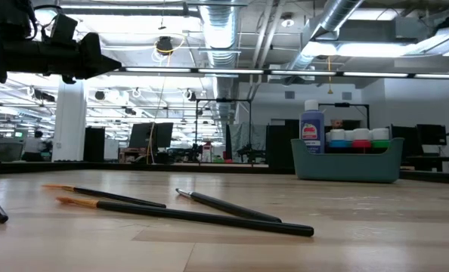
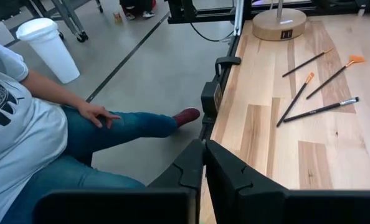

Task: Pick & Place Paint Supplies
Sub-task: Put the right silver paint brush into the green cup

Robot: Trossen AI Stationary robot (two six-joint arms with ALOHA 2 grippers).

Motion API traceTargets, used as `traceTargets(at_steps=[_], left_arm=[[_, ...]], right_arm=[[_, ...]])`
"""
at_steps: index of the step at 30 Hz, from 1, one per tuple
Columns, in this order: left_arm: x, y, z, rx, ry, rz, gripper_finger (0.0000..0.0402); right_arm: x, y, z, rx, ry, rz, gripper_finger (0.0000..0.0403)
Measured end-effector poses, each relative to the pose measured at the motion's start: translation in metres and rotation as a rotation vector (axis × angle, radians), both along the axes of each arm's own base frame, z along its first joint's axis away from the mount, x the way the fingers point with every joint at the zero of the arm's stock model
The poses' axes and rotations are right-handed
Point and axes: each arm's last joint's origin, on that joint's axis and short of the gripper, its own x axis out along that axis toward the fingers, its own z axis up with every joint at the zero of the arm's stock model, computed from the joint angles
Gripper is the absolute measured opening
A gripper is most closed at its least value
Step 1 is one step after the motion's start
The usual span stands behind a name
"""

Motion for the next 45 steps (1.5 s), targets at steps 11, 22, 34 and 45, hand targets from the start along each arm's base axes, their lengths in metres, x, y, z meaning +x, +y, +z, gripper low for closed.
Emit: traceTargets(at_steps=[11, 22, 34, 45], left_arm=[[0.0, 0.0, 0.0, 0.0, 0.0, 0.0, 0.0008], [0.0, 0.0, 0.0, 0.0, 0.0, 0.0, 0.0008], [0.0, 0.0, 0.0, 0.001, -0.002, 0.0, 0.0008], [0.0, 0.0, 0.001, 0.003, -0.006, 0.0, 0.0008]], right_arm=[[-0.003, -0.001, -0.001, -0.021, 0.005, 0.008, 0.0063], [0.033, -0.053, 0.038, -0.026, -0.136, -0.234, 0.0125], [0.111, -0.137, 0.022, -0.063, 0.042, -0.594, 0.0206], [0.203, -0.142, -0.023, -0.158, 0.328, -0.616, 0.0223]])
